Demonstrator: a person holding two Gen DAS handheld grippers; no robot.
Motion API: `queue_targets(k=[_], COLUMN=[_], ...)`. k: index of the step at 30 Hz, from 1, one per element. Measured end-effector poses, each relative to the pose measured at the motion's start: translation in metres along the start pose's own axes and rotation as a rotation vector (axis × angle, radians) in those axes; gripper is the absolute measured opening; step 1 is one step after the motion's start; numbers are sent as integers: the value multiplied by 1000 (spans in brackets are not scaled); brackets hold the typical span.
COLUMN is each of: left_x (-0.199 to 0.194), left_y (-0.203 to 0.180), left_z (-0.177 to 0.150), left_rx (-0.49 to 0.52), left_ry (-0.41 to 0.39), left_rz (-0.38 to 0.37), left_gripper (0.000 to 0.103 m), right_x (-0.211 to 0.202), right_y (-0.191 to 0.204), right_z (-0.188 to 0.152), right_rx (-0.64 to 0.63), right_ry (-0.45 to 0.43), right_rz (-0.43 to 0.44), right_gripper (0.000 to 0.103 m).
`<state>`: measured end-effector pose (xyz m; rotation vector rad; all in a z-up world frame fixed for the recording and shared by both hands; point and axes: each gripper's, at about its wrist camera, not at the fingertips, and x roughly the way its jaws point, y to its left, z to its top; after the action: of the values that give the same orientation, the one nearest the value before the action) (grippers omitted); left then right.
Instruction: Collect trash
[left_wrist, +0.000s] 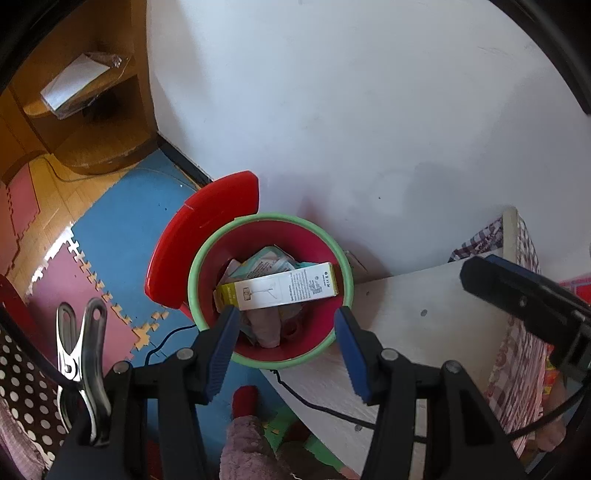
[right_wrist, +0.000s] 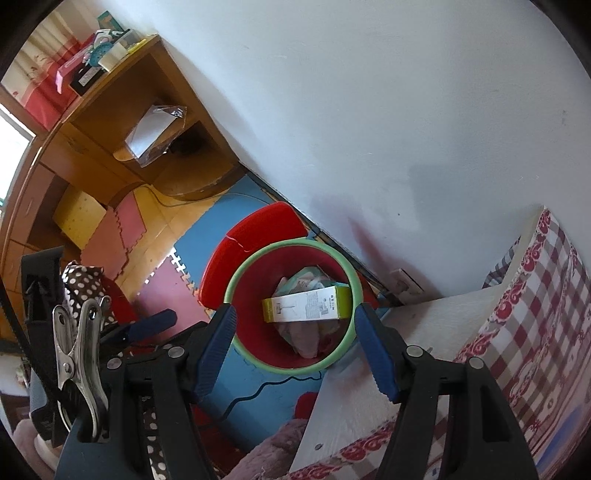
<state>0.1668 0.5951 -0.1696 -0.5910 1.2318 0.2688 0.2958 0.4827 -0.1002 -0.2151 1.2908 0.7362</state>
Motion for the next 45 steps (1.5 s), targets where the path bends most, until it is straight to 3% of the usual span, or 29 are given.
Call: queue_targets(k=[16, 26, 45], left_x=[-42, -49, -51], left_y=[-9, -10, -18], left_z=[-13, -15, -17], left_rx=[-33, -59, -51], left_ry=[-37, -39, -31], left_rz=[78, 108, 132], left_gripper=[57, 65, 66], right_x=[-40, -49, -42], right_y=[11, 16, 11], right_z=[-33, -48, -61], right_rx=[-5, -37, -40], right_ry=[-85, -129, -117], right_rz=[7, 8, 8], right_gripper=[69, 69, 69])
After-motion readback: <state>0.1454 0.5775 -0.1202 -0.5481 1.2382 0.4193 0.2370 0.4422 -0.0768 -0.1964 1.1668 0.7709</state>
